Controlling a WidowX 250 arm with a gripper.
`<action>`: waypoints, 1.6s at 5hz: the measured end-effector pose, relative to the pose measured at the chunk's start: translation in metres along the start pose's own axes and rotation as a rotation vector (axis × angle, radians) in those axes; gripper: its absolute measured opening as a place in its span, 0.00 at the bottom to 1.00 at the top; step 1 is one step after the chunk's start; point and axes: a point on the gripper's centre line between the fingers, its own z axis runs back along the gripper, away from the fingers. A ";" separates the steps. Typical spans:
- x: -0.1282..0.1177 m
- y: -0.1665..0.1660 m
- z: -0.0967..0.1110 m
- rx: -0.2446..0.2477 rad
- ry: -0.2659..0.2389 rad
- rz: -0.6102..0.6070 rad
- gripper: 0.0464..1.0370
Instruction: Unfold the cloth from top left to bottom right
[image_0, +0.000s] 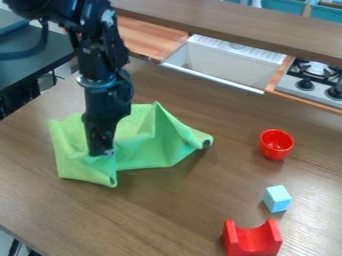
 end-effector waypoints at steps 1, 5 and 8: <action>-0.010 -0.022 -0.010 0.027 0.033 -0.068 0.01; -0.013 -0.074 -0.015 -0.013 0.139 -0.186 0.01; 0.016 -0.074 -0.002 -0.138 0.160 -0.152 0.17</action>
